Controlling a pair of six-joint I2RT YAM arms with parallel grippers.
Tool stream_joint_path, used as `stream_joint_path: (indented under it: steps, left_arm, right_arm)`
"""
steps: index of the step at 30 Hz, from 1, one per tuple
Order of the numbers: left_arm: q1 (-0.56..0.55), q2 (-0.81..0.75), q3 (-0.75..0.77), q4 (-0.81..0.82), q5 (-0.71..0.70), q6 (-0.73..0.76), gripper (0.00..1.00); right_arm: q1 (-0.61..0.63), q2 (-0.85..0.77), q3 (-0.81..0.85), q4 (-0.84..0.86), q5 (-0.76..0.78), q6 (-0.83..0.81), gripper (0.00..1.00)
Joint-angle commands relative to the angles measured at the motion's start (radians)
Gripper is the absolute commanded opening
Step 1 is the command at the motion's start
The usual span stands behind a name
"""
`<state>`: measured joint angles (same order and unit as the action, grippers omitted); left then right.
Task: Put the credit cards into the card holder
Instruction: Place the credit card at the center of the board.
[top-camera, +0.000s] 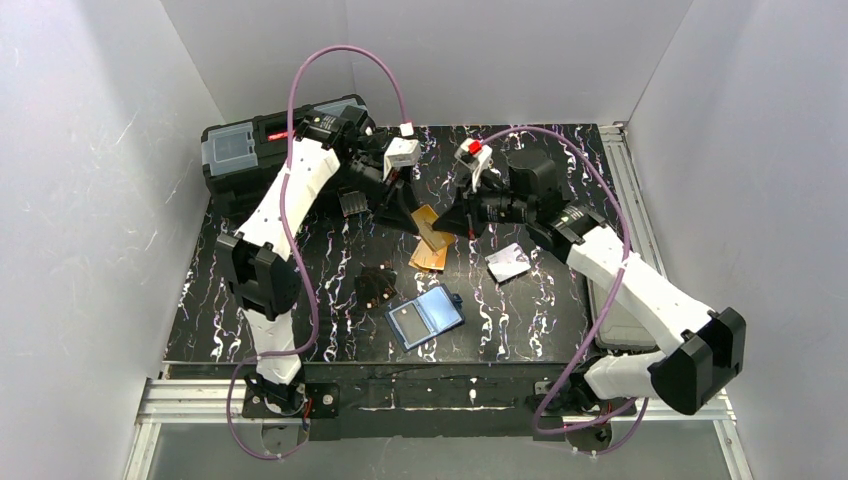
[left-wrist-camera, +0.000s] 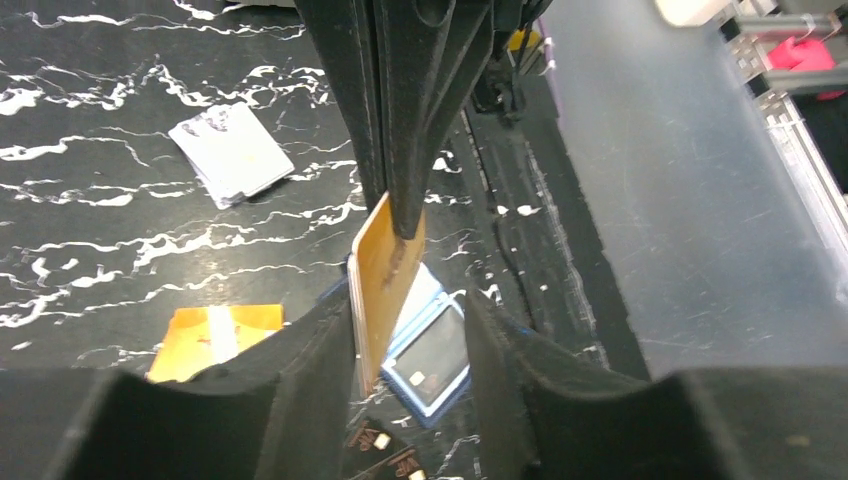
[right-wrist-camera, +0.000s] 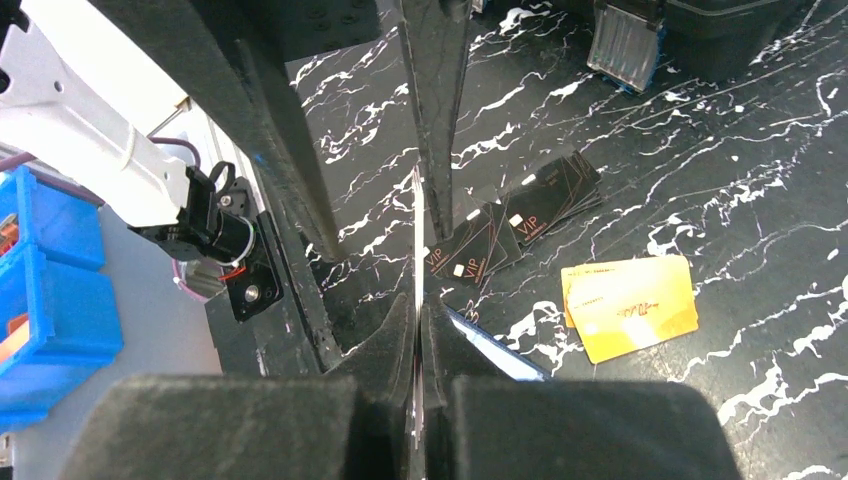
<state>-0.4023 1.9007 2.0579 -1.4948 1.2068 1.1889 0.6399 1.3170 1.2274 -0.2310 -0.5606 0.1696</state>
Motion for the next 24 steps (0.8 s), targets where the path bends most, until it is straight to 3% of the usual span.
stream_joint_path:
  steps: [1,4,9,18,24]
  left_arm:
    - [-0.007,-0.108,0.003,-0.181,0.057,-0.012,0.48]
    - [-0.005,-0.164,-0.052,-0.168,0.052,0.000,0.52]
    - [-0.002,-0.250,-0.163,-0.037,0.060,-0.068,0.49]
    - [0.004,-0.268,-0.180,-0.010,0.106,-0.070,0.36]
    - [0.007,-0.298,-0.250,0.164,0.104,-0.201,0.26]
  right_arm:
    - [-0.005,-0.081,-0.028,0.034,0.054,0.018,0.01]
    - [-0.006,-0.126,-0.058,0.054,0.048,0.033,0.01]
    - [-0.005,-0.179,-0.089,0.111,-0.028,0.071,0.01]
    - [-0.010,-0.205,-0.091,0.165,-0.103,0.133,0.01]
    - [-0.011,-0.205,-0.101,0.189,-0.103,0.149,0.01]
